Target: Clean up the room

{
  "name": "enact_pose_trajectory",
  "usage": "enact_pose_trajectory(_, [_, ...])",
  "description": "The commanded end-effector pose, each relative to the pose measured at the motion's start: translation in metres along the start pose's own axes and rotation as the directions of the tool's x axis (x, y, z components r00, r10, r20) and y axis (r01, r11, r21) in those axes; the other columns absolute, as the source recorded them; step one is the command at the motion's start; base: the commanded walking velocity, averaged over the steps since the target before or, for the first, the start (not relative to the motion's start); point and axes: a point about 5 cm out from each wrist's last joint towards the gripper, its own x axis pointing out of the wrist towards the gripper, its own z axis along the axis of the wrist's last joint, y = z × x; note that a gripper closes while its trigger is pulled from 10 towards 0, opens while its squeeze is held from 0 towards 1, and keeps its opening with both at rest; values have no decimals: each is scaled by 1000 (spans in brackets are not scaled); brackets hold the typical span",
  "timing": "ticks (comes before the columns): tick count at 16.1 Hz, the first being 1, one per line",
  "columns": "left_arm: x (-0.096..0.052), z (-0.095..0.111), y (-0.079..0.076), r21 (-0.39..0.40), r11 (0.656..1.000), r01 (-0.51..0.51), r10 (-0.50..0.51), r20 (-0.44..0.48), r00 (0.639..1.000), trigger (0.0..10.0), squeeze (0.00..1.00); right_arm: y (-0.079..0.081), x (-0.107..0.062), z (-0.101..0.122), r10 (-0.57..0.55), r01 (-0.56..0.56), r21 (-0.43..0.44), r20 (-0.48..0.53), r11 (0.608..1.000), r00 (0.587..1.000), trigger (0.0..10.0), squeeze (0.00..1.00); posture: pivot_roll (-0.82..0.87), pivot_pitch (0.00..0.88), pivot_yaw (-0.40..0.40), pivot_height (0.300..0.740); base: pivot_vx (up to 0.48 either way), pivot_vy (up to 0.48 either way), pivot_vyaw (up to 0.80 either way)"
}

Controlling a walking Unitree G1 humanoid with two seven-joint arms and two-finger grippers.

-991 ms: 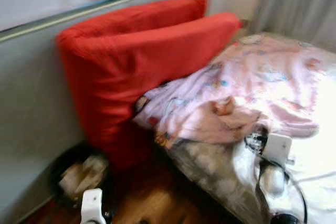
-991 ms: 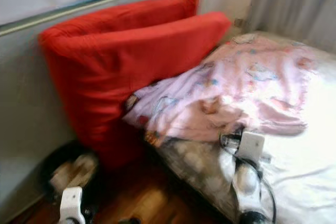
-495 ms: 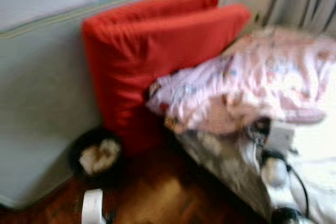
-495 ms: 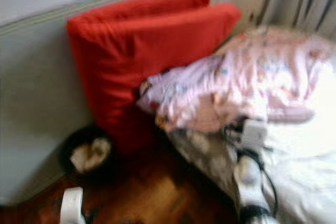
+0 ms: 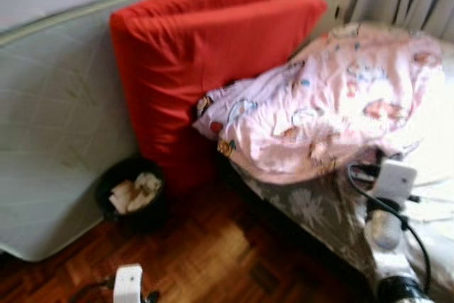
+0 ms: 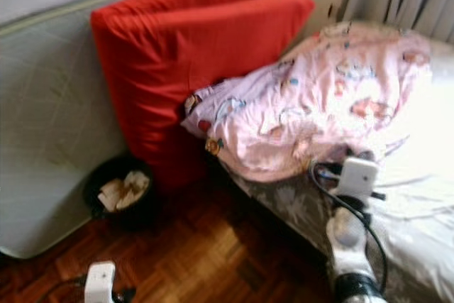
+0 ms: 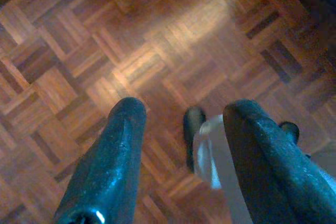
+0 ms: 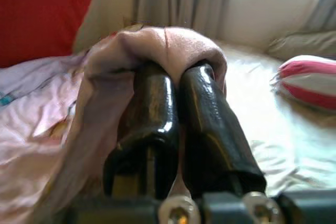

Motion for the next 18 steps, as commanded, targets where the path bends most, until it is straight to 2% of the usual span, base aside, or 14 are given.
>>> enact_pose_trajectory(1, [-1,-2,7,13,1000,-21,22,-13,1000,10000,0,8,5,11,22,-23,3,48,1000,999,10000,0,48,39,14,740,0,0,0])
enact_pose_trajectory(2, [-1,-2,7,13,1000,-22,22,-12,1000,10000,0,9,5,14,35,-34,-19,66,999,997,10000,0,51,42,14,740,0,0,0])
enact_pose_trajectory(6, [-1,-1,7,16,1000,-25,25,-13,1000,10000,0,14,7,24,31,-33,24,102,999,994,10000,0,51,48,14,740,0,0,0])
enact_pose_trajectory(8, [-1,-1,7,18,1000,-25,25,-13,1000,10000,0,16,7,33,73,-70,-25,166,997,983,10000,0,53,49,14,740,0,0,0])
enact_pose_trajectory(12, [-1,-1,7,21,1000,-23,23,-13,1000,10000,0,4,10,46,23,-19,-21,211,1000,977,10000,0,46,52,14,740,0,0,0])
enact_pose_trajectory(15, [-1,-1,7,20,999,-25,25,-11,1000,10000,0,-3,-5,36,30,-27,-18,163,999,986,10000,0,47,52,7,740,0,0,0])
enact_pose_trajectory(17, [-1,-1,7,21,999,-26,26,-11,1000,10000,0,-13,-22,11,19,-15,-75,46,997,999,10000,0,41,52,5,740,0,0,0])
enact_pose_trajectory(18, [-1,-1,7,24,999,-25,25,-12,1000,10000,0,-21,-37,-14,-1,-11,-134,-84,991,996,10000,0,48,54,4,740,0,0,0])
